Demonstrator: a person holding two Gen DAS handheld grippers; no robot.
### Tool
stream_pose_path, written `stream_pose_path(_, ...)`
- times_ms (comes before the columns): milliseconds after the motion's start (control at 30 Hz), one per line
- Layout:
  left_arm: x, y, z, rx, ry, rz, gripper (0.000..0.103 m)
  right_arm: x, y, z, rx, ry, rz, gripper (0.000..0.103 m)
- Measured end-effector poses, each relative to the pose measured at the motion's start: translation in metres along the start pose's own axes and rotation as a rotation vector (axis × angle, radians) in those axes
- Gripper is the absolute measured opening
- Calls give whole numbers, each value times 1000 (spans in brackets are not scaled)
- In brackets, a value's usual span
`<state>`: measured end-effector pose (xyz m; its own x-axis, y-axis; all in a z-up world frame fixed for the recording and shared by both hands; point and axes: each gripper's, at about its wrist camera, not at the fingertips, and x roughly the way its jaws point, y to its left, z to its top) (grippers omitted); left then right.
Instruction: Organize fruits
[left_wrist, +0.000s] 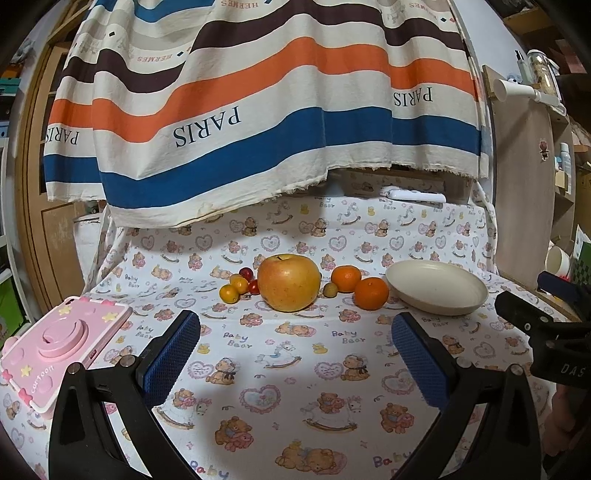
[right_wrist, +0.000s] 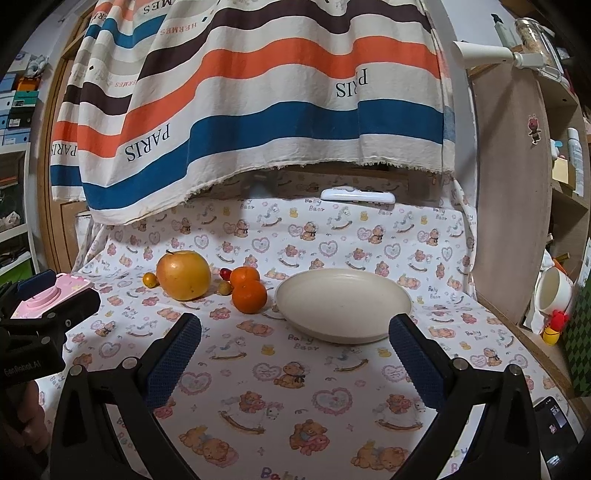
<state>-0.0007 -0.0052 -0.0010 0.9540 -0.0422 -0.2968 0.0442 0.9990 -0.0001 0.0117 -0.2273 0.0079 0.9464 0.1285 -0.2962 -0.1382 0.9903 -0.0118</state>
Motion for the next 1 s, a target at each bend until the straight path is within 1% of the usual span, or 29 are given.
stream_pose_path(567,-1,3,2,-5,2,-12,103,1,-1,1,2,6,-10,102)
stream_pose_path(1000,-2,2,0,-3,-2,-12,103,4,1,0,0,28,-5,102)
